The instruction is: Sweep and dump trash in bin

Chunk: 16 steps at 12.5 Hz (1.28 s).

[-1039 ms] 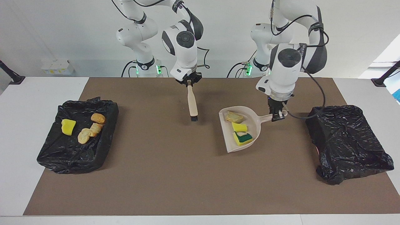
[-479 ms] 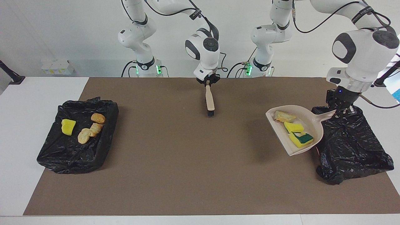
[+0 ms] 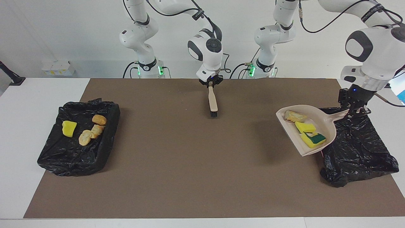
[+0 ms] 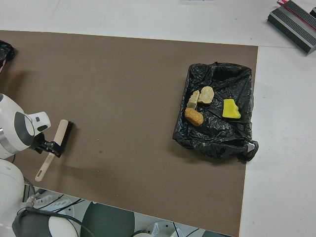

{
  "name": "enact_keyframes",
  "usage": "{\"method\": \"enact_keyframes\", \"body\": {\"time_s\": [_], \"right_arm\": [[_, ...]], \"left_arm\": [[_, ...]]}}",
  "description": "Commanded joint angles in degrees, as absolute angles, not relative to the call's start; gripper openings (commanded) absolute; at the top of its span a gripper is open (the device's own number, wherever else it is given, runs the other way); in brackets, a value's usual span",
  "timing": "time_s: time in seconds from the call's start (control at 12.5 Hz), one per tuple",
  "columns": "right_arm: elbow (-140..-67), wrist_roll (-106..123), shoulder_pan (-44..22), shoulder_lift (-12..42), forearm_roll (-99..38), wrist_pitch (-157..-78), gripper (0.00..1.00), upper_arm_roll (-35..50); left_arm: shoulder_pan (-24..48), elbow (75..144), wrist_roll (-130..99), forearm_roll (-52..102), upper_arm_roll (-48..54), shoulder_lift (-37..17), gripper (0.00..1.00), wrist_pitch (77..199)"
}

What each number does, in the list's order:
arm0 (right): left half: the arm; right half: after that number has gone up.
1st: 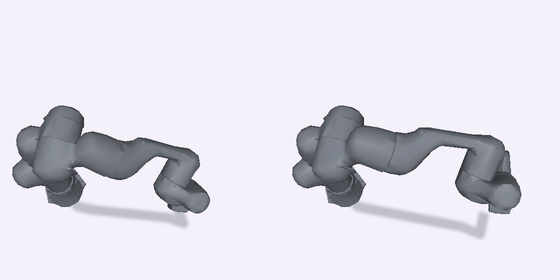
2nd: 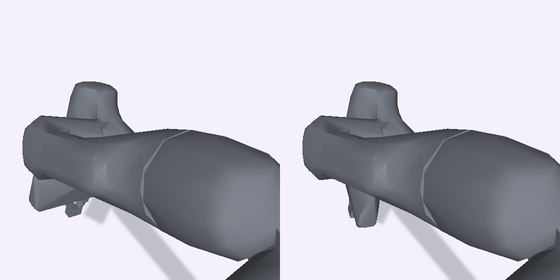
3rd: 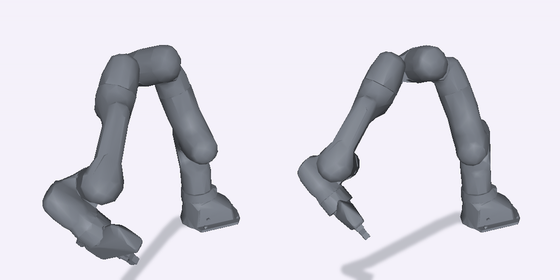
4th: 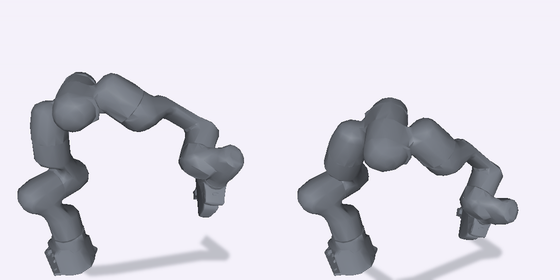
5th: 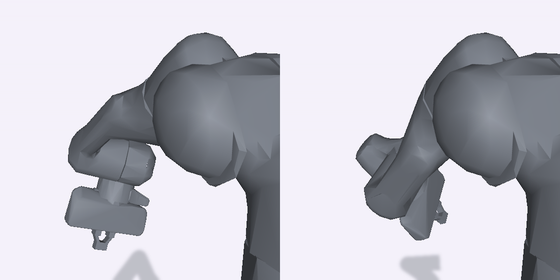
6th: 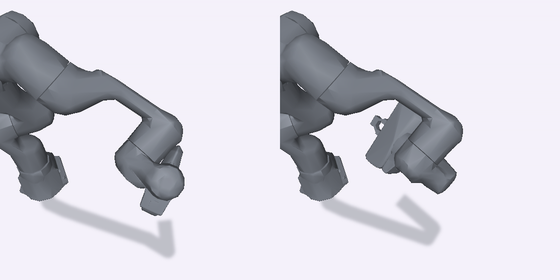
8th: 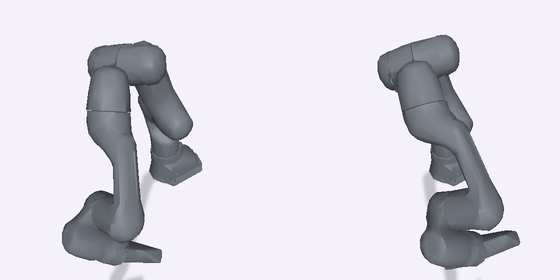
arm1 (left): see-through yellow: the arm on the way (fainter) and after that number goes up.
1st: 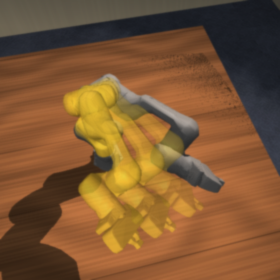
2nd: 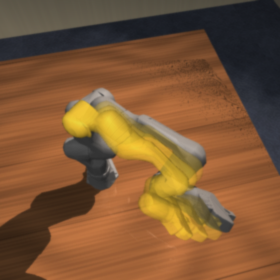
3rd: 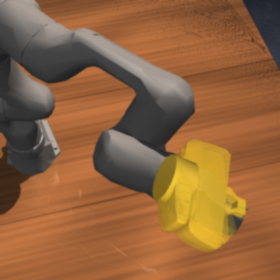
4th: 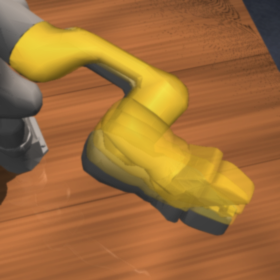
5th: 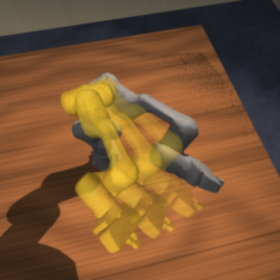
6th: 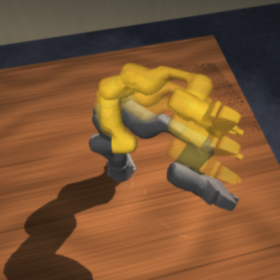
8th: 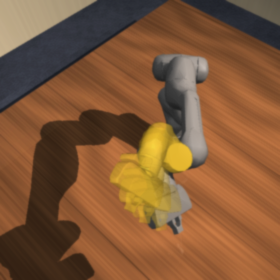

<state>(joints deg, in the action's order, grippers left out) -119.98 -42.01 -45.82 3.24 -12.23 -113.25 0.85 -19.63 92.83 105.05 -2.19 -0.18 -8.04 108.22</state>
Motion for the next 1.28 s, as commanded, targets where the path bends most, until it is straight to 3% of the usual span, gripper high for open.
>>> {"method": "enact_keyframes", "body": {"time_s": [0.0,0.4,0.72,1.2], "right_arm": [[-113.4,-37.8,-40.9,2.4,-10.9,-105.0,1.0,0.9],[-100.7,-23.1,-31.3,2.3,-5.1,-89.6,1.0,0.6],[-97.4,-4.3,-19.8,-0.5,-2.5,-86.4,1.0,0.5],[-95.4,11.7,-7.0,-1.8,4.7,-86.4,1.0,0.7]], "left_arm": [[-22.0,87.8,110.1,-5.7,0.6,-10.8,0.0,107.0],[-23.9,83.6,110.1,-17.2,0.6,-15.2,0.0,109.2],[-22.8,81.8,109.2,-24.6,0.7,-18.6,0.0,115.5],[-21.0,84.4,101.2,-32.2,0.6,-17.6,0.0,116.6]]}}
